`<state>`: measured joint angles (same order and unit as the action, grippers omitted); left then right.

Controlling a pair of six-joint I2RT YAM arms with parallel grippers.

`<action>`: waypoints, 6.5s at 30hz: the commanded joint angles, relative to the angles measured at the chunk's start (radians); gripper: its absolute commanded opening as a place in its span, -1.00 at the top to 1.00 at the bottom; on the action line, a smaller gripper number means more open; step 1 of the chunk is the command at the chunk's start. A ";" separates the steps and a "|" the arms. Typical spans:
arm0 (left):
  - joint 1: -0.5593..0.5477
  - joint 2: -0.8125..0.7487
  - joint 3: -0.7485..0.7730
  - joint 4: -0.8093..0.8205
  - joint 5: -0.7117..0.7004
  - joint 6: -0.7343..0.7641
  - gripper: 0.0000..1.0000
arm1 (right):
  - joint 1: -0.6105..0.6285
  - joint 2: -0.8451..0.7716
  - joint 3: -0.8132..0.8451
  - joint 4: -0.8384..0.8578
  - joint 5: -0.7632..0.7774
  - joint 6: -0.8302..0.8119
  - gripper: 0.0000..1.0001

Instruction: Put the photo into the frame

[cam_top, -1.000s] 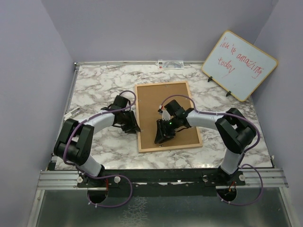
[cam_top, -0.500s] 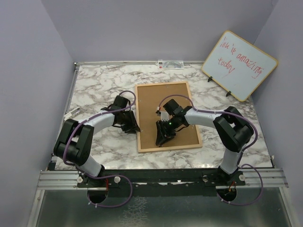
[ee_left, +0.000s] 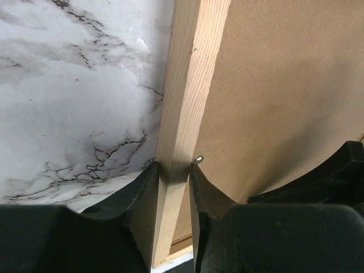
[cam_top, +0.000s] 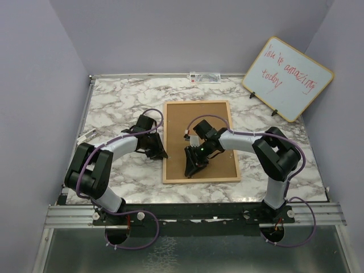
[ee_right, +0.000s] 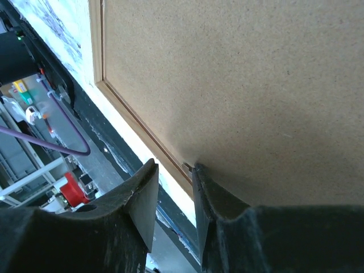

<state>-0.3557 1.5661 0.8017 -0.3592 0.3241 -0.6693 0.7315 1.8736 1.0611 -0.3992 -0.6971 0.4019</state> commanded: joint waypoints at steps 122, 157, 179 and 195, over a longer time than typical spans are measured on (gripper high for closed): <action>0.047 0.062 -0.012 0.091 -0.172 -0.245 1.00 | -0.261 -0.203 -0.074 -0.358 0.905 0.317 0.20; 0.077 0.449 0.831 0.009 -0.071 0.335 -0.79 | -0.321 -0.468 -0.224 -0.070 0.067 0.052 -0.40; 0.078 0.980 1.367 -0.010 0.030 0.540 -0.98 | -0.317 -0.312 -0.308 -0.088 0.215 0.076 -0.52; 0.098 0.666 0.877 -0.129 -0.158 0.538 -0.02 | -0.454 -0.322 -0.250 -0.076 0.551 0.222 -0.40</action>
<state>-0.2497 2.3505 1.8759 -0.2905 0.2195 -0.0879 0.3386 1.5372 0.7876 -0.5777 -0.3706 0.6128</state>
